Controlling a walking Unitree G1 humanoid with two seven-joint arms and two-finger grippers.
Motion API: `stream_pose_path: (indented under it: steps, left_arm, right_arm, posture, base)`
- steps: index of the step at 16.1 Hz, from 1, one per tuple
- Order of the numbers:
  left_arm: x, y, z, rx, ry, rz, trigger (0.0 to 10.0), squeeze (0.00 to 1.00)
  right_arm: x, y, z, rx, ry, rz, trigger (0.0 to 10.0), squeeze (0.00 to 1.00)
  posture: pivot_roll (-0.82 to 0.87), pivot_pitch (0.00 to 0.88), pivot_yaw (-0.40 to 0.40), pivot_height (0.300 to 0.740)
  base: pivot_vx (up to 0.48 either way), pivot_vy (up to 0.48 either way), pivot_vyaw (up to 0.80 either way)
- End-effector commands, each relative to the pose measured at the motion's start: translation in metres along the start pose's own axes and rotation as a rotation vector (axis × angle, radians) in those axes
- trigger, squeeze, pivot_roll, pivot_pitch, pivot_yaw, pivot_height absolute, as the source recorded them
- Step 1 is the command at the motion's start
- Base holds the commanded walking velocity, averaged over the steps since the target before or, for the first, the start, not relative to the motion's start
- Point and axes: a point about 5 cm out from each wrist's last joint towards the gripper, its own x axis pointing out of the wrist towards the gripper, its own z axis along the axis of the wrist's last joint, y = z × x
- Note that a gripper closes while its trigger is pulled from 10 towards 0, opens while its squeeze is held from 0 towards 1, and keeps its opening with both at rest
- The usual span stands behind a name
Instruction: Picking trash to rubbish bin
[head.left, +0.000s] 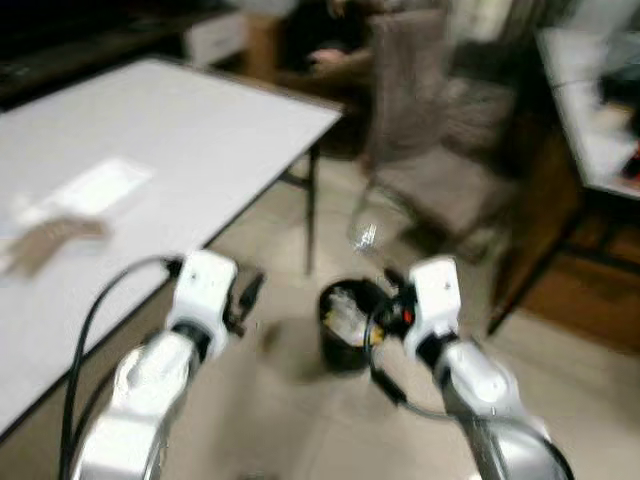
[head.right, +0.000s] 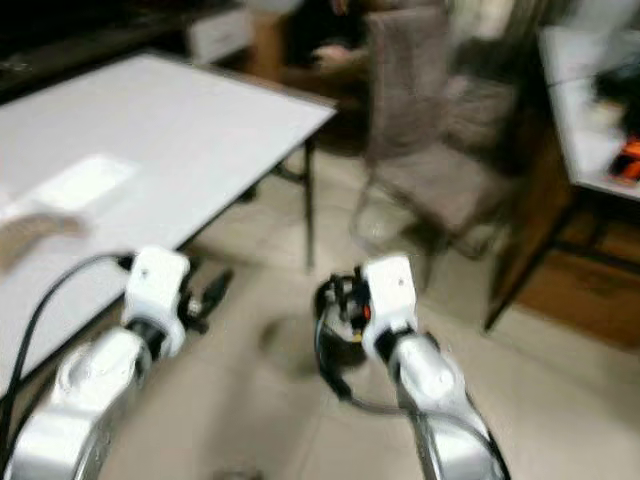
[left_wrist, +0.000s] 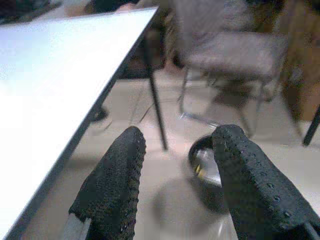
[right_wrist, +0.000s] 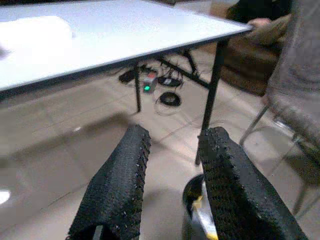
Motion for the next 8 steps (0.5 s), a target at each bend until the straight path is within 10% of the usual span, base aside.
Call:
stream_pose_path:
  steps: [1, 8]
  left_arm:
    - [0.001, 0.004, 0.009, 0.026, -0.048, 0.05, 10.0, 0.0]
    - [-0.003, 0.011, 0.021, 0.041, -0.105, 0.115, 10.0, 0.0]
  right_arm:
    - [-0.001, -0.003, -0.005, -0.031, 0.022, -0.005, 10.0, 0.0]
    - [0.01, 0.01, 0.006, -0.058, -0.025, 0.119, 10.0, 0.0]
  posture:
    - [0.01, 0.05, -0.034, 0.74]
    - [0.02, 0.049, -0.039, 0.74]
  base:
    - [0.0, 0.0, 0.0]
    - [0.083, 0.0, 0.8]
